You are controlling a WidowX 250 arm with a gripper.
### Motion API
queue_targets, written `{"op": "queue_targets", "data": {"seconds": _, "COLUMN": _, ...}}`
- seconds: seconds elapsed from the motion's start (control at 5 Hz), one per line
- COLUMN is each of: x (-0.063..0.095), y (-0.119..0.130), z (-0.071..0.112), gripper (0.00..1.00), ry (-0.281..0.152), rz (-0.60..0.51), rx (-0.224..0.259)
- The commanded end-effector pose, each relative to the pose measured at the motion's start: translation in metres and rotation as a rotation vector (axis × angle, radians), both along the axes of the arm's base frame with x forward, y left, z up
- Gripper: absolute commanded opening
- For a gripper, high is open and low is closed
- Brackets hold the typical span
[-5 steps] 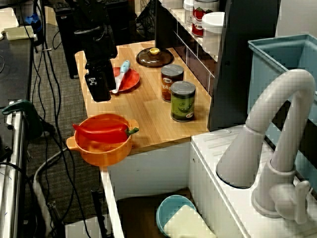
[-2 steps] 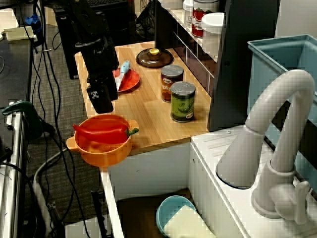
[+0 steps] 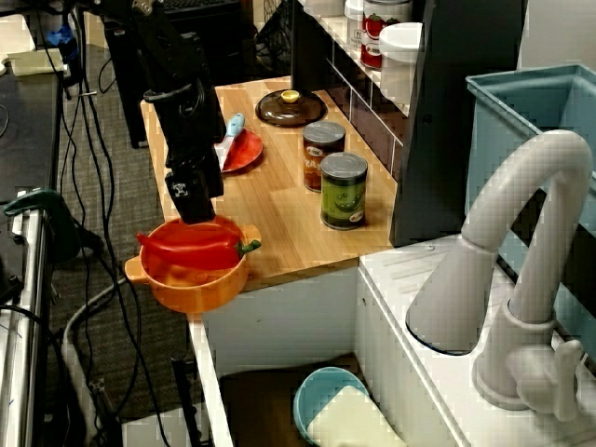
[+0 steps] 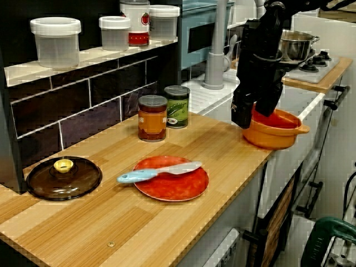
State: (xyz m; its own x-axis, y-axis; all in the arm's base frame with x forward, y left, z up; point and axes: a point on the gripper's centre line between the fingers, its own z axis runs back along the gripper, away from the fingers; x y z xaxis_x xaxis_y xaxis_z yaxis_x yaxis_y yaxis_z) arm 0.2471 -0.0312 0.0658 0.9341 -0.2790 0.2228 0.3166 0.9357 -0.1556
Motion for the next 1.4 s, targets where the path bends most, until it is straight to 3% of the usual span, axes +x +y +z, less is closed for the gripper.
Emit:
{"op": "queue_targets", "data": {"seconds": 0.0, "x": 0.008, "y": 0.028, "z": 0.006, "gripper": 1.00, "ry": -0.011, "rz": 0.009, "rx": 0.013}}
{"op": "queue_targets", "data": {"seconds": 0.4, "x": 0.011, "y": 0.025, "z": -0.010, "gripper": 1.00, "ry": 0.004, "rz": 0.019, "rx": 0.042}}
{"op": "queue_targets", "data": {"seconds": 0.6, "x": 0.013, "y": 0.028, "z": -0.010, "gripper": 0.00, "ry": 0.008, "rz": 0.025, "rx": 0.031}}
{"op": "queue_targets", "data": {"seconds": 1.2, "x": 0.017, "y": 0.036, "z": -0.004, "gripper": 0.00, "ry": 0.013, "rz": 0.038, "rx": 0.014}}
